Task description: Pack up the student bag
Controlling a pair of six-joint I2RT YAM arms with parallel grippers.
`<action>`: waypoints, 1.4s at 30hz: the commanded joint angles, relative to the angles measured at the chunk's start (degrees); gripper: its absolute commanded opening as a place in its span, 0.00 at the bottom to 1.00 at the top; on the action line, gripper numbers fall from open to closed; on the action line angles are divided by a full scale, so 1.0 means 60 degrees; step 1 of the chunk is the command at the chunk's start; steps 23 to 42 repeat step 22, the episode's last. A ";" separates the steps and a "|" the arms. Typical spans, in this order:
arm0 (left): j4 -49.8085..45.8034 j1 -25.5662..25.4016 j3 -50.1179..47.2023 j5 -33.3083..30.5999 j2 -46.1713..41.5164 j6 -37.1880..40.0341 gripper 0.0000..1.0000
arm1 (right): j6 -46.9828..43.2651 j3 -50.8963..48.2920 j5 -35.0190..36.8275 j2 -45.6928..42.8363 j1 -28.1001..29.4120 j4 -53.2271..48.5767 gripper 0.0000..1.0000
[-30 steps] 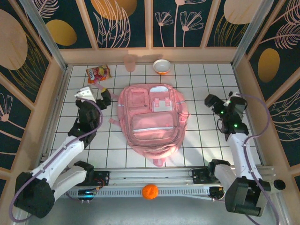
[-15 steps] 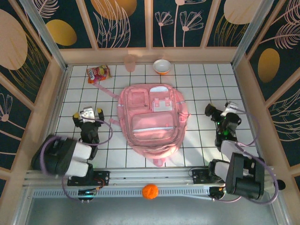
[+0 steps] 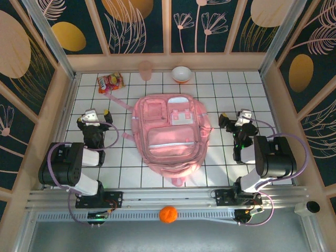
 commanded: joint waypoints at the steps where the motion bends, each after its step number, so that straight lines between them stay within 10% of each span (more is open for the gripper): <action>1: 0.0075 0.0037 -0.0018 0.0319 -0.0013 -0.0211 0.99 | -0.0278 0.0079 0.0452 -0.0027 0.0038 0.0471 0.99; 42: -0.0135 0.0038 0.0089 0.0772 -0.0005 -0.0035 0.99 | -0.0265 0.0072 0.0423 -0.0028 0.0014 0.0475 0.99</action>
